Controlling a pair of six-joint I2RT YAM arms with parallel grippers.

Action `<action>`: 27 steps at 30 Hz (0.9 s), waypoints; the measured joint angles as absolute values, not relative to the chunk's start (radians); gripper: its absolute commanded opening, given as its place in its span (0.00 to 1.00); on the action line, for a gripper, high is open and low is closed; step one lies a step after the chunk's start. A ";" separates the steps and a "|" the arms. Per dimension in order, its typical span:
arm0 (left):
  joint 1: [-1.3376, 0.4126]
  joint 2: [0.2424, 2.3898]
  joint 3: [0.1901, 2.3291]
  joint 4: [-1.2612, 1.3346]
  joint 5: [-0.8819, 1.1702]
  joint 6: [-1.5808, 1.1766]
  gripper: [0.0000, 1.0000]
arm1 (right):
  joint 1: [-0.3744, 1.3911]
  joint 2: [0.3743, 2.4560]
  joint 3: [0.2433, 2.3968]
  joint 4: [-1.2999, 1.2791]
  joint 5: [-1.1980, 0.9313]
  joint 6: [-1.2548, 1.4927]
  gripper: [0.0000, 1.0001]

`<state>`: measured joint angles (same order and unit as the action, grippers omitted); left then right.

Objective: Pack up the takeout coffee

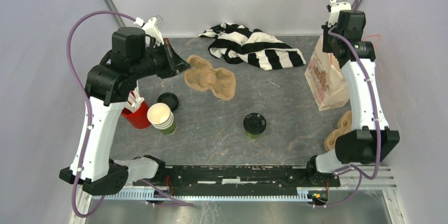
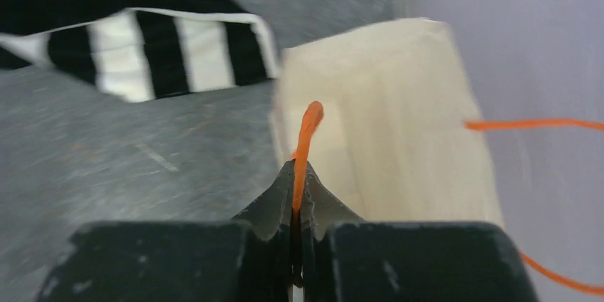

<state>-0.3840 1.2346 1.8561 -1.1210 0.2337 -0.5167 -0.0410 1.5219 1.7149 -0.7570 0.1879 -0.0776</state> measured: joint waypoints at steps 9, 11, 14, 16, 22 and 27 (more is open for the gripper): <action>-0.384 1.240 1.856 -1.122 0.234 -0.517 0.02 | 0.076 1.255 1.446 -0.576 -0.374 -0.187 0.00; -0.384 1.243 1.856 -1.122 0.234 -0.517 0.02 | 0.154 1.225 1.399 -0.550 -0.502 -0.203 0.00; -0.384 1.246 1.856 -1.121 0.232 -0.518 0.02 | 0.245 1.245 1.384 -0.544 -0.604 -0.233 0.00; -0.384 1.243 1.856 -1.121 0.218 -0.519 0.02 | 0.309 1.293 1.395 -0.556 -0.657 -0.261 0.00; -0.384 1.200 1.856 -1.122 0.119 -0.537 0.02 | 0.463 1.485 1.514 -0.636 -0.738 -0.325 0.00; -0.384 1.112 1.856 -1.119 0.029 -0.564 0.02 | 0.519 1.527 1.554 -0.657 -0.729 -0.327 0.21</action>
<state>-0.3840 1.1122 1.8561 -1.1187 0.0288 -0.5640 0.5186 1.5272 1.5536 -0.6575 -0.7288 -0.3275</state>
